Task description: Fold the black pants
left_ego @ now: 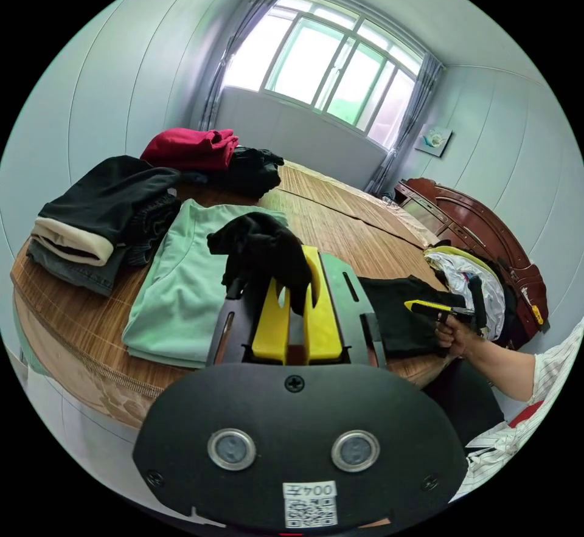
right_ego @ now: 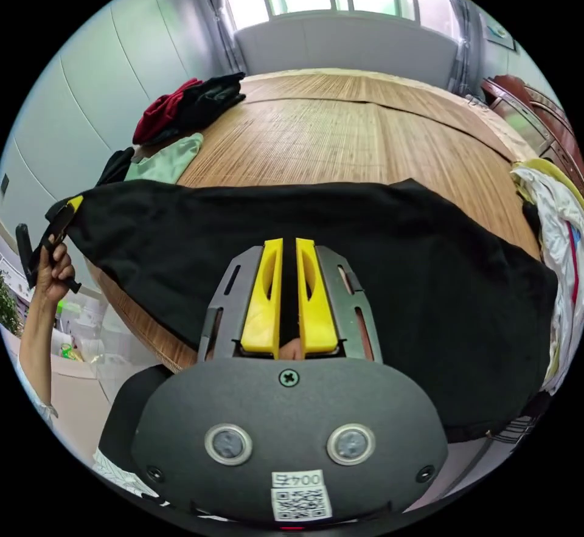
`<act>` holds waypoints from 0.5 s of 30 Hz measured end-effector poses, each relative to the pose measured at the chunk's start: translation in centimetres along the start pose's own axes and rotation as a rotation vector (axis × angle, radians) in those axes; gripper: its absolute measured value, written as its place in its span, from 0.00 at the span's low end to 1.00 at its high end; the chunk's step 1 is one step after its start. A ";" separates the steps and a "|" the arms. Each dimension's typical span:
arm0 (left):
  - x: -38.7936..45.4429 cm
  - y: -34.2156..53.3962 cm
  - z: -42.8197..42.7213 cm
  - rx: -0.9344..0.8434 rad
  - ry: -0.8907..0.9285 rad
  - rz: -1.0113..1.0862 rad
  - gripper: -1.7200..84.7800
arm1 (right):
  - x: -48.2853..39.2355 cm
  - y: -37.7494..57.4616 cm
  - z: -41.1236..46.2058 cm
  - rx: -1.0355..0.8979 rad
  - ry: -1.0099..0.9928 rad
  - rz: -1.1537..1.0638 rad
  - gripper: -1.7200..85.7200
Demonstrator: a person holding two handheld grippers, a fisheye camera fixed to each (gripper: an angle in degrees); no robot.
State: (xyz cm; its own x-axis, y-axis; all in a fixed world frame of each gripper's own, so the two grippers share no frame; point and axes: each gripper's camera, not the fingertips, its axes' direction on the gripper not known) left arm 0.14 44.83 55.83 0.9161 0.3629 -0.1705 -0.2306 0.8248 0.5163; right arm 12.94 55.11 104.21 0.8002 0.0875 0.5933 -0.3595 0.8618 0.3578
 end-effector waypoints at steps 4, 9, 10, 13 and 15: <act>-2.0 -3.8 -0.8 0.014 0.006 0.028 0.09 | -0.8 -2.8 0.3 -0.101 -0.022 -0.019 0.07; -4.7 -9.6 -1.7 0.032 0.015 0.091 0.08 | -0.7 -7.8 -3.1 0.044 0.027 0.060 0.06; -5.0 -10.3 -1.8 0.034 0.015 0.096 0.08 | -0.4 -9.3 -2.7 0.042 0.020 0.086 0.06; -6.8 -13.7 -2.2 0.049 0.021 0.117 0.08 | -0.5 -11.5 -0.2 -0.083 0.025 0.082 0.07; -8.5 -16.7 -2.5 0.059 0.030 0.145 0.08 | -1.0 -12.1 -2.0 -0.084 0.002 0.075 0.07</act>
State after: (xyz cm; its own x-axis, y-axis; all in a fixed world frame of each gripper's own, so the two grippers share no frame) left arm -4.60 29.09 46.59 0.8642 0.4897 -0.1155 -0.3390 0.7363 0.5856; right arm 17.47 45.65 97.86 0.7734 0.1542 0.6149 -0.3768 0.8918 0.2504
